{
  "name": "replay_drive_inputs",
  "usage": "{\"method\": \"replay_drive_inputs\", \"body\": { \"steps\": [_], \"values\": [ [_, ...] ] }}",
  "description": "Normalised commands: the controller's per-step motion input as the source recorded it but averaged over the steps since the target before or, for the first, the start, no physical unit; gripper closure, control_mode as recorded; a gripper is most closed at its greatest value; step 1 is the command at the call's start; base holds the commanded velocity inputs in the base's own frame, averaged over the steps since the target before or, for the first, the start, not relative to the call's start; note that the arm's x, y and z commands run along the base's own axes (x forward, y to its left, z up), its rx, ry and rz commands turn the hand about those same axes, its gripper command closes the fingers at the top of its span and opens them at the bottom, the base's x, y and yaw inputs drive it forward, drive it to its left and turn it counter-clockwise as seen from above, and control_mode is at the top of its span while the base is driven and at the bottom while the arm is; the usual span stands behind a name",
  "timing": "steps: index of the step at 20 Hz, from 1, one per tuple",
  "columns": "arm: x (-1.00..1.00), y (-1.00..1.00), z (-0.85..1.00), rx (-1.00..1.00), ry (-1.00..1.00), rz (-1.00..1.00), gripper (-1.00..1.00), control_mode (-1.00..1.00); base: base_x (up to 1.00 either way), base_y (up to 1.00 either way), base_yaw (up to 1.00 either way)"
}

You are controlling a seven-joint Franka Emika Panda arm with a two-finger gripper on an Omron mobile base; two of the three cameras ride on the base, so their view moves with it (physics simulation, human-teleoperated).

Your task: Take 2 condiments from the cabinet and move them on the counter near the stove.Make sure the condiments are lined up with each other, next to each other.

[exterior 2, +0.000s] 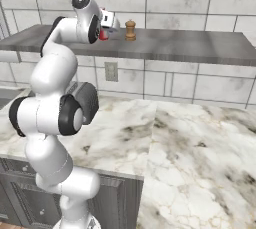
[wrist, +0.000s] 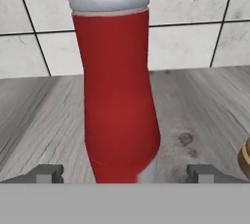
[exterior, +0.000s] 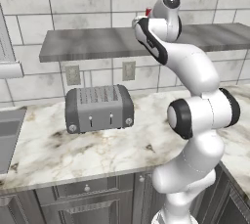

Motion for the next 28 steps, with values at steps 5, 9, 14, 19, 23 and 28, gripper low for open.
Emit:
{"method": "replay_drive_inputs", "body": {
  "steps": [5,9,14,19,23,28],
  "values": [
    [0.13,0.00,0.00,0.00,0.00,0.00,-1.00,-1.00,0.00,0.00,0.00],
    [0.06,0.00,0.00,0.00,0.00,0.00,-1.00,-1.00,0.00,0.00,0.00],
    [0.00,0.00,0.00,0.00,0.00,0.00,-1.00,-1.00,0.00,0.00,0.00],
    [0.00,0.00,0.00,0.00,0.00,0.00,-1.00,-1.00,0.00,0.00,0.00],
    [0.00,0.00,0.00,0.00,0.00,0.00,1.00,-1.00,0.00,0.00,0.00],
    [0.00,0.00,0.00,0.00,0.00,0.00,1.00,-1.00,0.00,0.00,0.00]
  ]
}}
